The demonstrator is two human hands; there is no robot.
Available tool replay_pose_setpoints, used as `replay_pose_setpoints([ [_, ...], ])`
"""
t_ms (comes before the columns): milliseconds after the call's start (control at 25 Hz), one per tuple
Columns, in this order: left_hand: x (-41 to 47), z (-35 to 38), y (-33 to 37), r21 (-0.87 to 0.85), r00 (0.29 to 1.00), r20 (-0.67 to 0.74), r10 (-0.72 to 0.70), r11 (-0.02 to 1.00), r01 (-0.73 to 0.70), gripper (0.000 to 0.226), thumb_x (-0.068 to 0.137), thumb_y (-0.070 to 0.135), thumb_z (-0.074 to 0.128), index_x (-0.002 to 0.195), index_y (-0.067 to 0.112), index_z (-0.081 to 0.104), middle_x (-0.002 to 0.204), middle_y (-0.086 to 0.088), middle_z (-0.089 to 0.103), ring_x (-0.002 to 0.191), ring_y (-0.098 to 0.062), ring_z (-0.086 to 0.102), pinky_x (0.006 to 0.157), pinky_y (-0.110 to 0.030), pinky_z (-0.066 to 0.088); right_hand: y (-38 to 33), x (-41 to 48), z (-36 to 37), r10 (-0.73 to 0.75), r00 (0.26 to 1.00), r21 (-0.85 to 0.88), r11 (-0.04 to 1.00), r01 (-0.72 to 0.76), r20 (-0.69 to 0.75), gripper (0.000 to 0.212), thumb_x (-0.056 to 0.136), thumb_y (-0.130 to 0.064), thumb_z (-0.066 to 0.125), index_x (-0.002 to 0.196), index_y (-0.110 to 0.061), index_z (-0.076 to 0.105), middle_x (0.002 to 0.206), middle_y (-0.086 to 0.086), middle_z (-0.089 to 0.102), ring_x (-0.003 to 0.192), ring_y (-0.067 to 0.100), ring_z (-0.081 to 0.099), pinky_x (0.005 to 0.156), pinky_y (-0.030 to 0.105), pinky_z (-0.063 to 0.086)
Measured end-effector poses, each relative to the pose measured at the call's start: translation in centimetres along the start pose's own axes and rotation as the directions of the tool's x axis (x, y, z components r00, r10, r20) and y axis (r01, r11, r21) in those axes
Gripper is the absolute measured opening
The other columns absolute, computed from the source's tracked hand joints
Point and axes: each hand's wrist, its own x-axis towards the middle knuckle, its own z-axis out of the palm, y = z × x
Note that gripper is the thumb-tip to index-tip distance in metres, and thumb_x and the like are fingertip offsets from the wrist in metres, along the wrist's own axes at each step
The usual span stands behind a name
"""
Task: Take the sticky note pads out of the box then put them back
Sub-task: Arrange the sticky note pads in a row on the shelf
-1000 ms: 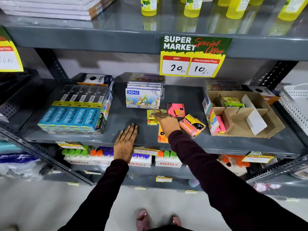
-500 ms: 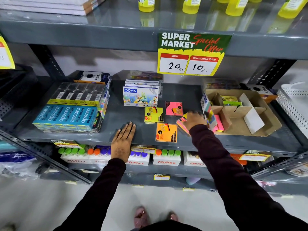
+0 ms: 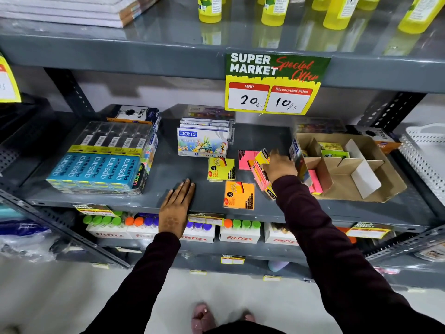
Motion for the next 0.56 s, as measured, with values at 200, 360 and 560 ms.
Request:
replay_pose_setpoints([
  [200, 0.0, 0.0, -0.1, 0.002, 1.0, 0.016, -0.008, 1.0, 0.008, 0.084, 0.069, -0.021, 0.052, 0.144, 0.012, 0.029, 0.152, -0.009, 0.034, 0.138, -0.025, 0.036, 0.114, -0.04, 0.027, -1.6, 1.9, -0.2, -0.124, 0.978, -0.067, 0.991, 0.114, -0.166, 0.028, 0.092, -0.009, 0.055, 0.118, -0.001, 0.056, 0.115, 0.024, 0.066, 0.109, 0.038, 0.062, 0.089, 0.041, 0.052],
  [360, 0.0, 0.2, -0.2, -0.031, 1.0, -0.003, 0.004, 1.0, -0.004, 0.084, 0.067, -0.019, 0.052, 0.143, 0.011, 0.032, 0.151, -0.01, 0.034, 0.138, -0.027, 0.035, 0.114, -0.042, 0.024, -2.6, 2.9, 2.0, -0.216, 0.971, -0.197, 0.961, 0.193, -0.099, 0.04, 0.093, 0.002, 0.047, 0.132, -0.003, 0.05, 0.123, 0.023, 0.058, 0.118, 0.037, 0.052, 0.097, 0.042, 0.048],
  [560, 0.0, 0.1, -0.1, -0.063, 1.0, -0.001, 0.005, 0.998, -0.005, 0.084, 0.064, -0.019, 0.057, 0.14, 0.011, 0.037, 0.148, -0.01, 0.039, 0.135, -0.027, 0.04, 0.112, -0.043, 0.029, -3.7, 2.8, 3.9, -0.213, 0.977, -0.145, 0.966, 0.213, 0.015, 0.025, 0.091, -0.002, 0.053, 0.115, 0.001, 0.061, 0.115, 0.022, 0.066, 0.11, 0.036, 0.061, 0.092, 0.04, 0.052],
])
